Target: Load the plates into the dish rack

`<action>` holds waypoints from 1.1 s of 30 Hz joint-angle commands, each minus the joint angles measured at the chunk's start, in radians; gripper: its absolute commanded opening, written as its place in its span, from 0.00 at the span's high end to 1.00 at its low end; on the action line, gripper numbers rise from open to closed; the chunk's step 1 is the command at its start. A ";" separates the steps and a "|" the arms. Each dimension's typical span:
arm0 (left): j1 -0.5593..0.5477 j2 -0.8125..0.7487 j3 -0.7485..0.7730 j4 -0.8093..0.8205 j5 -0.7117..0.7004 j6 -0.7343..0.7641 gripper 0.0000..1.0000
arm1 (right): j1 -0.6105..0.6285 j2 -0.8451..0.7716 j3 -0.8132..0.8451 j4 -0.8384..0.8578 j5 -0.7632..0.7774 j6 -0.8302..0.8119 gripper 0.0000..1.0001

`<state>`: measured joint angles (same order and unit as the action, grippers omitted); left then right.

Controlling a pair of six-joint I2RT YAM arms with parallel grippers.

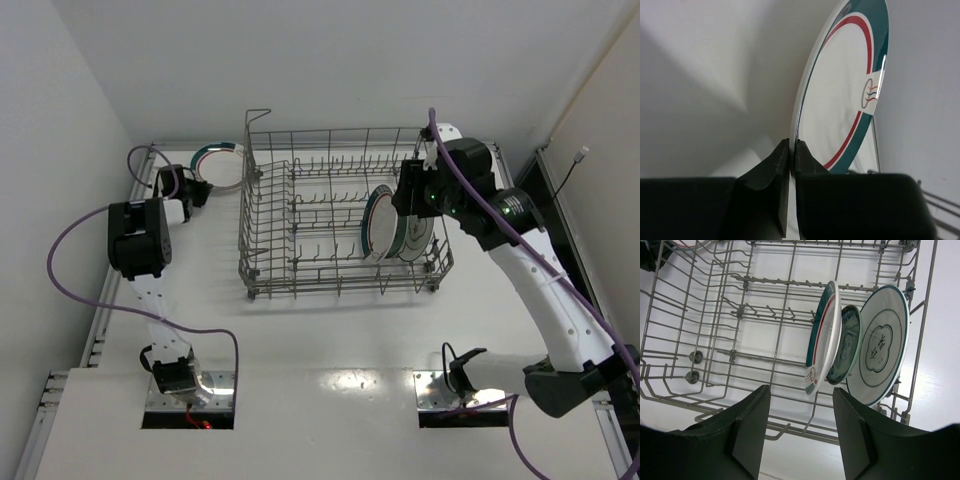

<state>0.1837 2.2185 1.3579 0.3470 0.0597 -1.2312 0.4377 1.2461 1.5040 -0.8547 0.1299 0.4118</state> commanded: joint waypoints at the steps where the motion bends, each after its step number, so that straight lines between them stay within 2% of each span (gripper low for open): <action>1: 0.016 -0.161 -0.080 -0.008 0.014 0.044 1.00 | -0.014 0.003 0.022 0.009 -0.028 0.018 0.50; 6: 0.072 -0.500 -0.241 -0.008 0.005 0.071 1.00 | -0.024 -0.007 -0.007 0.049 -0.119 0.039 0.50; 9: 0.115 -0.658 -0.241 -0.062 0.014 0.082 1.00 | -0.033 -0.016 -0.031 0.085 -0.189 0.059 0.50; 14: 0.155 -0.759 -0.160 -0.074 0.272 0.072 1.00 | -0.042 -0.016 -0.050 0.163 -0.323 0.059 0.50; 17: 0.155 -0.795 -0.112 -0.086 0.394 0.052 1.00 | -0.042 -0.045 -0.094 0.283 -0.412 0.090 0.45; 18: 0.155 -0.825 -0.100 -0.062 0.416 0.038 1.00 | -0.053 -0.068 -0.111 0.322 -0.456 0.131 0.34; 21: 0.155 -0.882 -0.091 -0.039 0.505 0.029 1.00 | -0.077 -0.099 -0.189 0.512 -0.630 0.217 0.27; 23: 0.122 -0.892 -0.091 -0.029 0.590 0.029 1.00 | -0.090 -0.108 -0.249 0.660 -0.728 0.260 0.27; 26: 0.039 -0.914 -0.129 -0.019 0.699 0.029 1.00 | -0.099 -0.108 -0.292 0.756 -0.771 0.303 0.26; 33: -0.101 -1.005 -0.282 -0.029 0.713 0.053 1.00 | -0.108 -0.068 -0.332 0.862 -0.820 0.312 0.26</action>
<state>0.1055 1.2675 1.0973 0.2600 0.7280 -1.1770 0.3412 1.1599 1.1900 -0.1341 -0.6170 0.7048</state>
